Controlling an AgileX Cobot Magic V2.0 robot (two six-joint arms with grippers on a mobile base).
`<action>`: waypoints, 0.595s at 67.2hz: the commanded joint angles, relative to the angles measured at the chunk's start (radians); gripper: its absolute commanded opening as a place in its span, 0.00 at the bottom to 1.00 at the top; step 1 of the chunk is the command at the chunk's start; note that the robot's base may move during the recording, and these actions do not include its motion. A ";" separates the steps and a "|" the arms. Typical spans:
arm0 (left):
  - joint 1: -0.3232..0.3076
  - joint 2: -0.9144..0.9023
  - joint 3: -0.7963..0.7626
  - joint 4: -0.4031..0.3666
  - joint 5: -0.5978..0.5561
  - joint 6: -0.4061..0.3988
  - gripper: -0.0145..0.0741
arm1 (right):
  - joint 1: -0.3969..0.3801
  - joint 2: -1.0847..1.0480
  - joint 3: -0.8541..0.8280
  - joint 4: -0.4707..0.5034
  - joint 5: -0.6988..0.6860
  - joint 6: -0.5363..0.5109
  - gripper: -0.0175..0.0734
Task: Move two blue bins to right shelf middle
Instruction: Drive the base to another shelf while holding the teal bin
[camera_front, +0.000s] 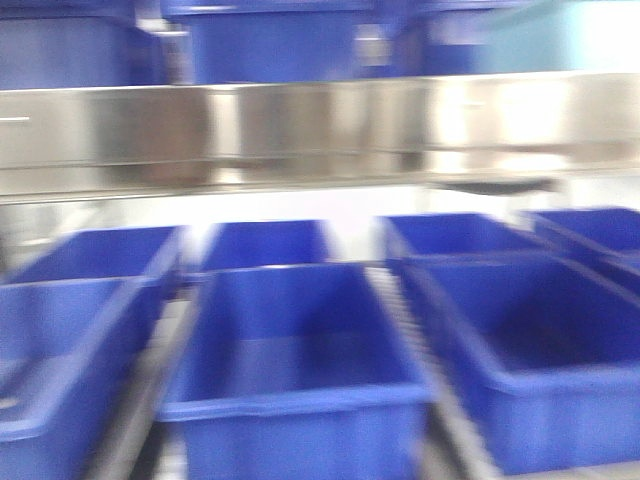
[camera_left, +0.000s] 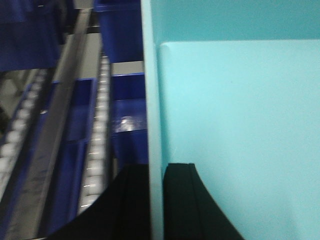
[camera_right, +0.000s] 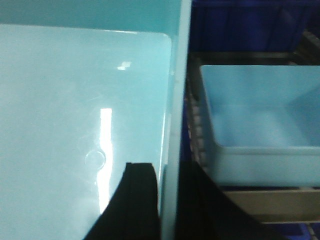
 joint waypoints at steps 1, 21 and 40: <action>-0.007 -0.003 -0.010 0.021 -0.042 0.000 0.04 | 0.005 -0.009 -0.012 -0.022 -0.058 -0.015 0.01; -0.007 -0.003 -0.010 0.021 -0.042 0.000 0.04 | 0.005 -0.009 -0.012 -0.022 -0.058 -0.015 0.01; -0.007 -0.003 -0.010 0.021 -0.042 0.000 0.04 | 0.005 -0.009 -0.012 -0.022 -0.058 -0.015 0.01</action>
